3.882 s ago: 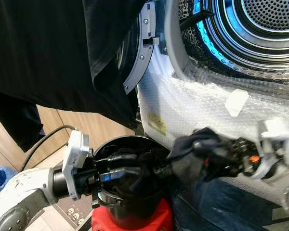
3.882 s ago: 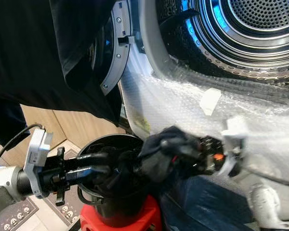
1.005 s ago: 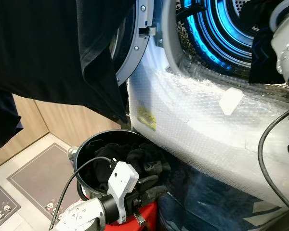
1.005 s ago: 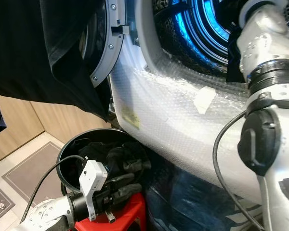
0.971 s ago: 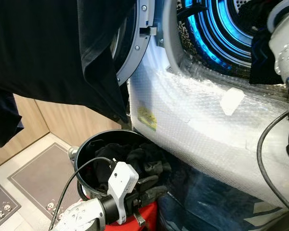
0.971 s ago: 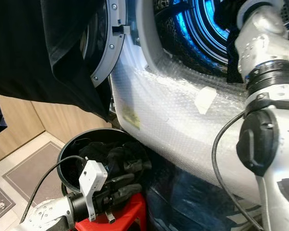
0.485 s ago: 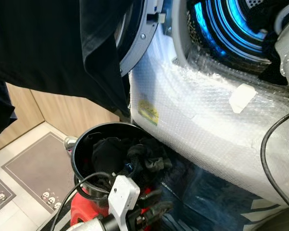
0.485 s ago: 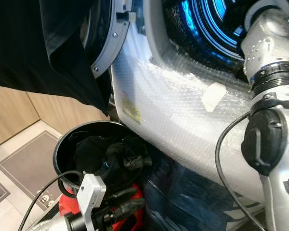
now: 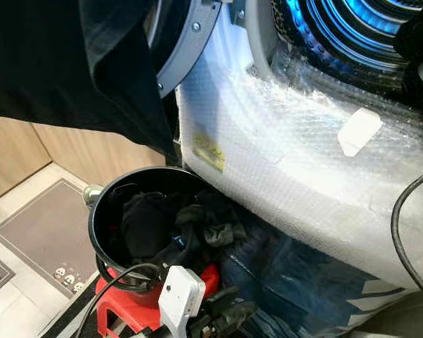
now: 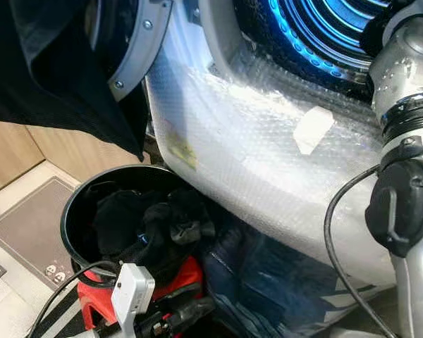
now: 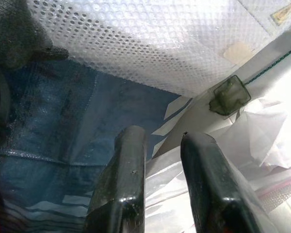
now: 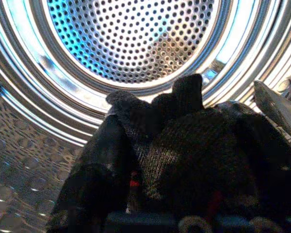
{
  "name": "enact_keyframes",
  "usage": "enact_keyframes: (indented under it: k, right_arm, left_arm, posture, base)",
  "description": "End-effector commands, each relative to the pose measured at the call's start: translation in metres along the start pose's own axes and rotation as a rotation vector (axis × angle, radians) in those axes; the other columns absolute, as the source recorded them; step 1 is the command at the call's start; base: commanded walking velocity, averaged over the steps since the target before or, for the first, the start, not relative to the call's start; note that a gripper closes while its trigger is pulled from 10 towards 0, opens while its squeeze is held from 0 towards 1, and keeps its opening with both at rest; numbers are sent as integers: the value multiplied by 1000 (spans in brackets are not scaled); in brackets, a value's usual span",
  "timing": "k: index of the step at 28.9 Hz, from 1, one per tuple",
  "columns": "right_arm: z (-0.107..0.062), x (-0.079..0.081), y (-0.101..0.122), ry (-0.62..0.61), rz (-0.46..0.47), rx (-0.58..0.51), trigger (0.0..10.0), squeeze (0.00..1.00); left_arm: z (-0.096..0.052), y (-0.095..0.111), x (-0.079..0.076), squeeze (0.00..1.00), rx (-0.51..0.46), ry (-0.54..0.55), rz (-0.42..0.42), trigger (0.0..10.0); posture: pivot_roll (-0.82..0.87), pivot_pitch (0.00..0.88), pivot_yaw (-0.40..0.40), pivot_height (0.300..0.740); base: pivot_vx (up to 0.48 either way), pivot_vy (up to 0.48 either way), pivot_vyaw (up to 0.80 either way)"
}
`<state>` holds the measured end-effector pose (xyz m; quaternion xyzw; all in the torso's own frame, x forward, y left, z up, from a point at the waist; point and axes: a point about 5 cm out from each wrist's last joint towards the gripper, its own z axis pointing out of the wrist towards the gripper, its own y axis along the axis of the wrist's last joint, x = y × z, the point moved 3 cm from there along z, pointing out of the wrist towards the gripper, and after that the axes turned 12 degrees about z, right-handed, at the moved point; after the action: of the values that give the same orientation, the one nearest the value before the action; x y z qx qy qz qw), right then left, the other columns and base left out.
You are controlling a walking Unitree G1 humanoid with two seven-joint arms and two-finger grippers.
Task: Clothes washing
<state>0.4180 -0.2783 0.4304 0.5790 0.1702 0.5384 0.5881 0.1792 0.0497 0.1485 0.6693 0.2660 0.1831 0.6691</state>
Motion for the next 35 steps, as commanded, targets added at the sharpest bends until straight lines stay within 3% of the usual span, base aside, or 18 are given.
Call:
enact_keyframes:
  k: [1, 23, 29, 33, 35]
  right_arm:
    - [2, -6, 12, -14, -15, -26, 10000, 1000]
    - [2, -3, 39, 31, -8, -80, 10000, 1000]
    - [3, -4, 32, 49, -127, -29, 10000, 1000]
    - [2, 2, 20, 137, -353, 19, 10000, 1000]
    - [2, 4, 19, 163, -393, 25, 10000, 1000]
  left_arm:
    - [1, 3, -4, 0, -5, -16, -16, 10000]
    - [10, 10, 12, 0, -16, -43, 42, 10000]
    - [13, 11, 15, 0, -17, -52, 49, 10000]
    - [15, 13, 17, 0, -29, -67, 53, 10000]
    - [16, 13, 18, 0, -28, -69, 56, 10000]
  posture:
    - [11, 234, -132, 740]
    - [-8, 173, -93, 740]
    - [-19, 157, -84, 740]
    - [-31, 147, -77, 740]
    - [-35, 144, -75, 740]
  base:
    - [0, 0, 0]
    - [0, 0, 0]
    - [0, 0, 0]
    - [0, 0, 0]
    - [0, 0, 0]
